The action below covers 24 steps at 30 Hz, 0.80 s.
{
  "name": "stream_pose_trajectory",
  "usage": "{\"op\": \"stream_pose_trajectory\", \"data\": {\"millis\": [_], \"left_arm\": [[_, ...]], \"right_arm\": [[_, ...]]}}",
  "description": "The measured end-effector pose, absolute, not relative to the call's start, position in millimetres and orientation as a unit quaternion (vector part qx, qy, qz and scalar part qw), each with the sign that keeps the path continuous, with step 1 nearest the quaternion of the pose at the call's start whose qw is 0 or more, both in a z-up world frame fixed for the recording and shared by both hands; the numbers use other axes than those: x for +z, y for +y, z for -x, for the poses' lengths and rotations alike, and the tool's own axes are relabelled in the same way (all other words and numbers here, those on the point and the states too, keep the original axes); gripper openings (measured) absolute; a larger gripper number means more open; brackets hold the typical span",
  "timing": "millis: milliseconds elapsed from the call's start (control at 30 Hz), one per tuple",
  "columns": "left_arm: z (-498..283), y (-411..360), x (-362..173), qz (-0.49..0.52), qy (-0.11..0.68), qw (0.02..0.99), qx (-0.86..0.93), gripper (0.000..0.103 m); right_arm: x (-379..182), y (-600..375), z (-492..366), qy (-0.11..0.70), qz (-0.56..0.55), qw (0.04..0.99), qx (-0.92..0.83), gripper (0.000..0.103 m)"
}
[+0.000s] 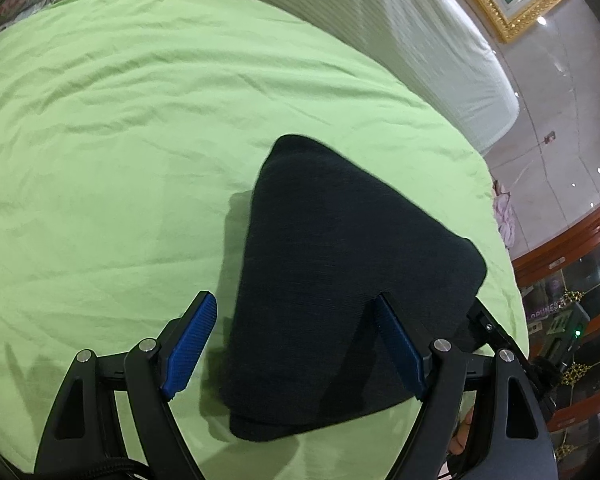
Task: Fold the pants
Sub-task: 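Lower the folded end onto the pants and open both tools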
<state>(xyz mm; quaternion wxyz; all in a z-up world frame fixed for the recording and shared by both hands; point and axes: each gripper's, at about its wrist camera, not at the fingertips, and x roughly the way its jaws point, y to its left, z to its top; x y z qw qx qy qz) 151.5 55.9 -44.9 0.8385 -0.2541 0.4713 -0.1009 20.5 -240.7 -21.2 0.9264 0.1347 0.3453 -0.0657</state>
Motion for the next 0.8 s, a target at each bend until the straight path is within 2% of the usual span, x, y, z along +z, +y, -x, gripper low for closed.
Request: {"op": "stream_pose_trajectory", "data": {"millis": [133, 267, 400, 500, 667, 800], "left_arm": [[-157.0, 58.6, -54.6, 0.261, 0.479, 0.832, -0.098, 0.082], [-161.6, 56.3, -56.8, 0.256, 0.48, 0.833, -0.098, 0.082], [-166.3, 52.8, -58.6, 0.253, 0.482, 0.832, -0.101, 0.082], [-168.6, 50.6, -60.6, 0.254, 0.485, 0.831, -0.101, 0.082], [-172.4, 47.2, -64.9, 0.253, 0.488, 0.829, -0.099, 0.085], [-176.4, 40.3, -66.4, 0.236, 0.486, 0.836, -0.092, 0.083]], "right_arm": [[-23.1, -247.0, -20.0, 0.347, -0.155, 0.923, -0.054, 0.085], [-20.7, -246.6, -19.6, 0.345, -0.181, 0.921, -0.028, 0.077], [-21.6, -242.0, -24.1, 0.352, -0.191, 0.916, 0.001, 0.074], [-23.8, -239.4, -25.8, 0.352, -0.194, 0.916, 0.012, 0.069], [-29.0, -245.3, -26.6, 0.351, -0.205, 0.913, 0.042, 0.055], [-27.3, -242.5, -26.3, 0.356, -0.19, 0.914, 0.049, 0.051]]}}
